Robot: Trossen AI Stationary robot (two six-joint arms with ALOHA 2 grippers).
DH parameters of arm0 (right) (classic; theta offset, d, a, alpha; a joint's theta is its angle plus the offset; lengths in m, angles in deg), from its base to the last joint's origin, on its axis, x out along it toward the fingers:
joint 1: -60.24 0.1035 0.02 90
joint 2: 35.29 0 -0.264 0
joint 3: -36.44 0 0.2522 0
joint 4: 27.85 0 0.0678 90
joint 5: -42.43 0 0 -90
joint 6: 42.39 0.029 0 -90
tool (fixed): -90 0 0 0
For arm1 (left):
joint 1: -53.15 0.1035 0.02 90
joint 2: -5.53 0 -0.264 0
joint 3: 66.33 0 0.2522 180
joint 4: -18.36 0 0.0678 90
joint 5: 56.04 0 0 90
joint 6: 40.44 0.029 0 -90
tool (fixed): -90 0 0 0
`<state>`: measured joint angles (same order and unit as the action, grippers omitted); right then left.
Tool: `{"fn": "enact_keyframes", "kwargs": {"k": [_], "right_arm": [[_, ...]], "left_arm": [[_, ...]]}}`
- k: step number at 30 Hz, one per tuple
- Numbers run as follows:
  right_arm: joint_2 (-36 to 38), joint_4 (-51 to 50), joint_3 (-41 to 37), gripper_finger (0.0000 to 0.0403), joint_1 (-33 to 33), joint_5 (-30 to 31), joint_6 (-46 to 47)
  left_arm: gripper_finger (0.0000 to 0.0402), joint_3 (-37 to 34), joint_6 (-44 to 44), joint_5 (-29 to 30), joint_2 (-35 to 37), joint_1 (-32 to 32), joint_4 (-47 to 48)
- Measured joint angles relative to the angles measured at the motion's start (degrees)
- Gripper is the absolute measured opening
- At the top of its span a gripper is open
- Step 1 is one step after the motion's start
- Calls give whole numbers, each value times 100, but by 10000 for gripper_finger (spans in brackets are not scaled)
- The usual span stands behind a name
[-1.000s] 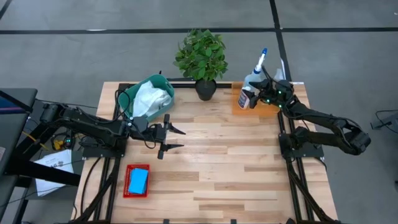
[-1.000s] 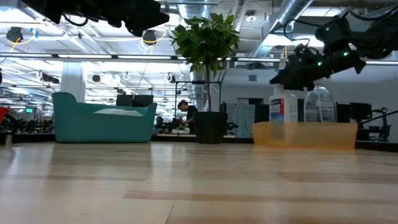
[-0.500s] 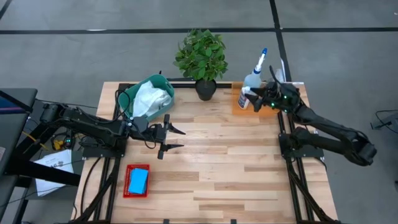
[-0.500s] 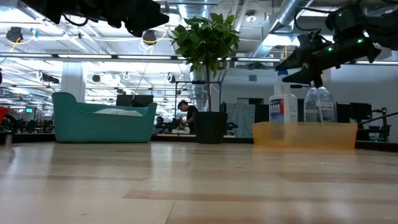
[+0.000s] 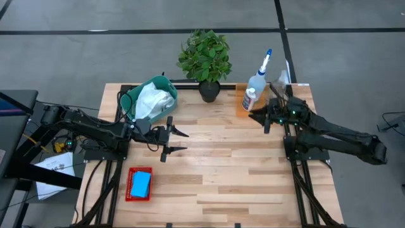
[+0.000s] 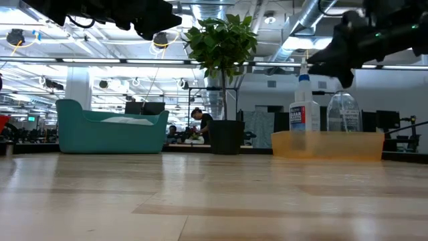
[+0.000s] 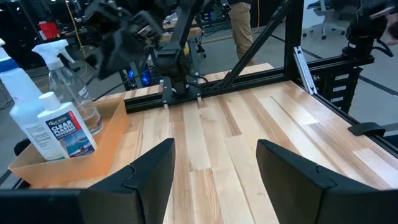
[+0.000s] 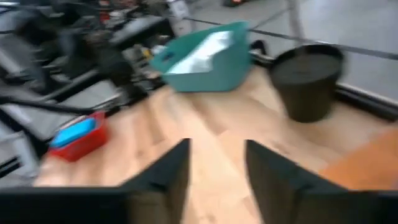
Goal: Pick & Place Kitchen Items
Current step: Return to Home Position
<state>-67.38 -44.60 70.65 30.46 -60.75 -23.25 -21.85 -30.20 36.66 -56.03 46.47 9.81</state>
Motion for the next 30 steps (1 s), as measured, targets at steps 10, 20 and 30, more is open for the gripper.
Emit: {"fn": "enact_keyframes", "kwargs": {"k": [10, 20, 30], "right_arm": [[791, 1192, -1073, 14, 2228, 1554, 405], [1157, 1945, -1696, 2, 4482, 4058, 558], [947, 2066, -1699, 1, 6351, 6150, 394]], "left_arm": [[198, 0, -18, 212, 213, -2, 26], [66, -231, -225, 223, 843, -44, -57], [2, -1215, -539, 873, 1328, 87, -1307]]}}
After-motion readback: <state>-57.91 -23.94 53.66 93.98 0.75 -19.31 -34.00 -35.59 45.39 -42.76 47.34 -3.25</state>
